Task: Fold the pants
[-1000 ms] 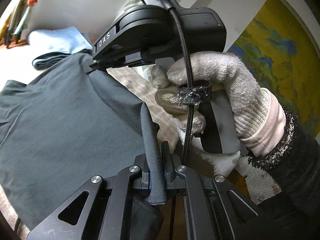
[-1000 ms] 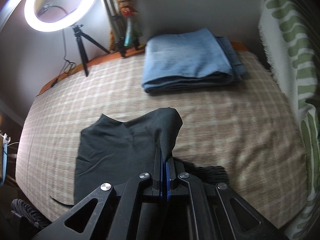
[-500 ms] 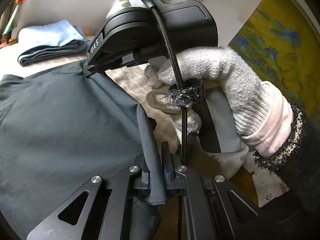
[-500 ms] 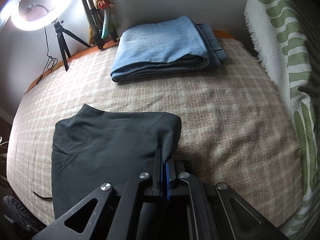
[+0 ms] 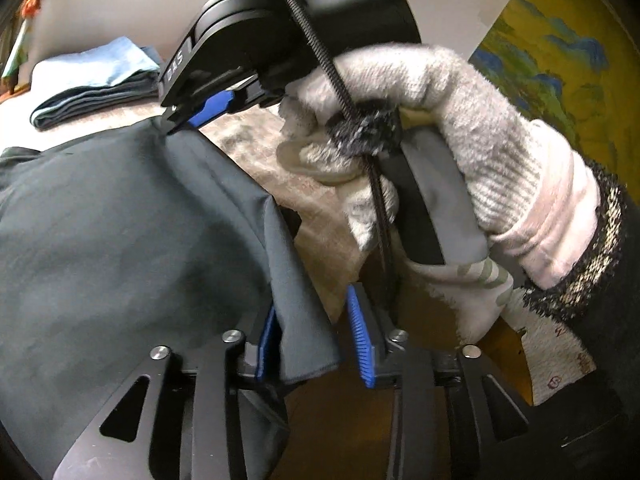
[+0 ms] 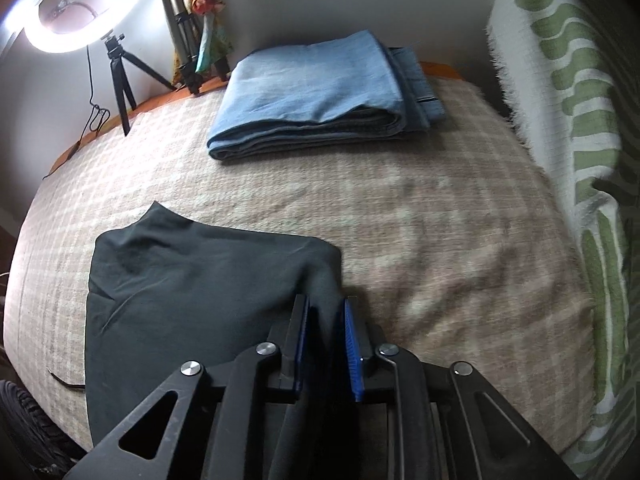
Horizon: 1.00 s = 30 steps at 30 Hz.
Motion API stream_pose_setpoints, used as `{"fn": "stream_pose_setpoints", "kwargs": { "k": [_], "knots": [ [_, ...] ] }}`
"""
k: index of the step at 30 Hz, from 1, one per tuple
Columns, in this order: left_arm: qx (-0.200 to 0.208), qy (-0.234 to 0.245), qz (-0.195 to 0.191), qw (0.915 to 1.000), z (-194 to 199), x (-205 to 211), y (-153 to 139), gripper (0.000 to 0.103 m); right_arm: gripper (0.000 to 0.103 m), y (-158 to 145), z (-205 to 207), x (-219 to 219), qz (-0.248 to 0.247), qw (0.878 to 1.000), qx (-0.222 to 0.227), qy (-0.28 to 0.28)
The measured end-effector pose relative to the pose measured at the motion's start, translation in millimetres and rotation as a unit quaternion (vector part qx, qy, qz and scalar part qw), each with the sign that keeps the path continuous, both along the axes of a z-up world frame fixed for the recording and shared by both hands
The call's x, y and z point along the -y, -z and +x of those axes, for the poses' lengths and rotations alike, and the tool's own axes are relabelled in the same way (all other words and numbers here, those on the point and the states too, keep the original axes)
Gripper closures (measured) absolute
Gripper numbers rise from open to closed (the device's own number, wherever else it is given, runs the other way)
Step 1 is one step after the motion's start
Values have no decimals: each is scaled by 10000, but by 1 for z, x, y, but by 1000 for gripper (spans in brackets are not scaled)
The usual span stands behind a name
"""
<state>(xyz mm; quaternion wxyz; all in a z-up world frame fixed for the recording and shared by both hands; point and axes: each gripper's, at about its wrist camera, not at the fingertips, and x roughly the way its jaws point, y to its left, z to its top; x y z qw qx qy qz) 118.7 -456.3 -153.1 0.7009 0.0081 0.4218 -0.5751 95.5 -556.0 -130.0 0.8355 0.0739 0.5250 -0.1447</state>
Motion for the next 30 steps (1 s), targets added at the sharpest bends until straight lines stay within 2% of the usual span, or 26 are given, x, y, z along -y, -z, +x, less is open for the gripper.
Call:
{"fn": "stream_pose_setpoints", "kwargs": {
  "k": [2,5,10,16,22,26,30],
  "knots": [
    [72,33,39,10000,-5,2,-1,63,77,-6,-6,2,-59,10000,51,59],
    [187,103,86,9997,-14,1,0,57,77,-18,-17,3,-128,9997,167,143],
    [405,286,145,9987,-29,-6,-4,56,77,-34,-46,-17,118,9988,465,-89],
    [306,267,192,9990,-37,-33,-10,56,77,-19,-75,-41,43,9992,275,-303],
    [414,-320,369,9979,-5,-78,-24,56,77,3,-88,-39,73,9997,135,-191],
    [635,-934,548,9921,24,-108,-35,55,78,15,-88,-36,59,9998,23,-161],
    [593,-1396,715,9858,55,-129,-36,47,78,22,-87,-35,-33,9996,-178,-238]
  ]
}}
